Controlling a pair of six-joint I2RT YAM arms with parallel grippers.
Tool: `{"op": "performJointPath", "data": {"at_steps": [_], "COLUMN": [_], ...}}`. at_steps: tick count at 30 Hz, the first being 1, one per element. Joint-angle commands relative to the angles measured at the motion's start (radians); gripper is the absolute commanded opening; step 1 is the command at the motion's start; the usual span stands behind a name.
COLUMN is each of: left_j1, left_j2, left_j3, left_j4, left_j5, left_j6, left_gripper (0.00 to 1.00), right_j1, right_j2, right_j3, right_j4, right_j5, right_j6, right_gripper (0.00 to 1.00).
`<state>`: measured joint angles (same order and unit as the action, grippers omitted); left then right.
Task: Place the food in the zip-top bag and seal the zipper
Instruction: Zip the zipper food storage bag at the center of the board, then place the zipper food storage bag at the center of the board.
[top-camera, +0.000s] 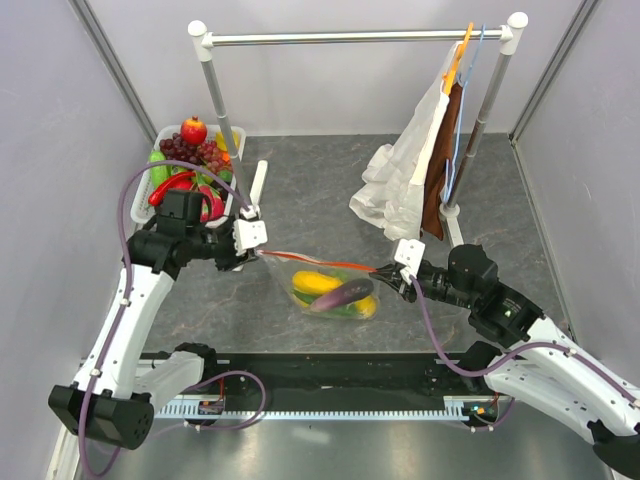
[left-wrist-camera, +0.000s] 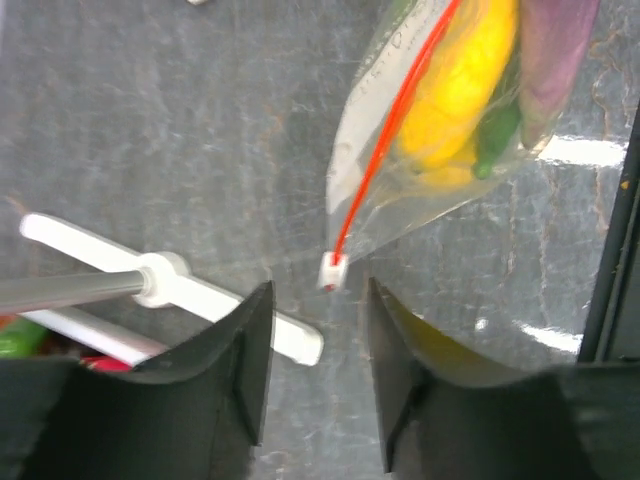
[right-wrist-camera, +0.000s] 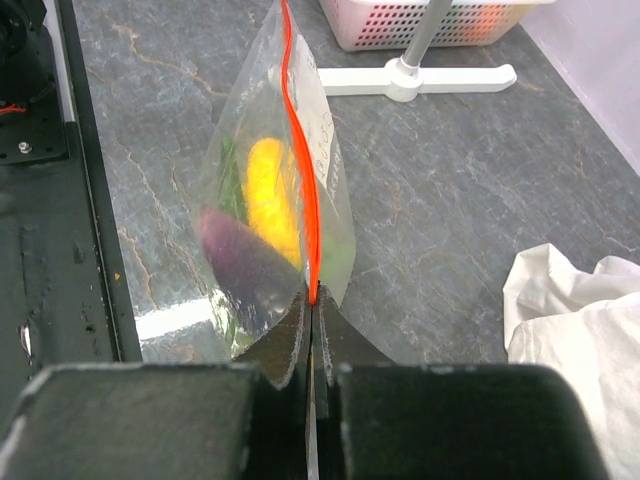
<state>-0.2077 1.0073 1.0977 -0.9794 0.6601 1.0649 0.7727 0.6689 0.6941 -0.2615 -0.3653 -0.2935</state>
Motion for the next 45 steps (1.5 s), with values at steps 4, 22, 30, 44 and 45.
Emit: {"op": "performJointPath", "data": {"at_steps": [4, 22, 30, 44, 45], "left_j1": [-0.170, -0.476, -0.473, -0.392, -0.391], "left_j2": [0.057, 0.192, 0.249, 0.525, 0.530], "left_j3": [0.188, 0.071, 0.160, 0.530, 0.537], "left_j4": [-0.022, 0.131, 0.217, 0.252, 0.251], "left_j5": [0.135, 0.052, -0.025, -0.263, -0.263], "left_j6": [-0.158, -0.250, -0.436, -0.402, -0.398], "left_gripper": [0.67, 0.58, 0.02, 0.02, 0.02], "right_j1": [-0.001, -0.001, -0.001, 0.000, -0.001], "right_j2": [0.018, 0.011, 0.014, -0.042, -0.040], "right_j3": [0.021, 0.030, 0.047, 0.108, 0.111], "right_j4": [0.018, 0.002, -0.010, -0.099, -0.102], "right_j5": [-0.061, -0.060, -0.053, -0.066, -0.064], "right_j6": [-0.026, -0.027, 0.008, 0.066, 0.067], "right_gripper": [0.00, 0.00, 0.31, 0.98, 0.98]}}
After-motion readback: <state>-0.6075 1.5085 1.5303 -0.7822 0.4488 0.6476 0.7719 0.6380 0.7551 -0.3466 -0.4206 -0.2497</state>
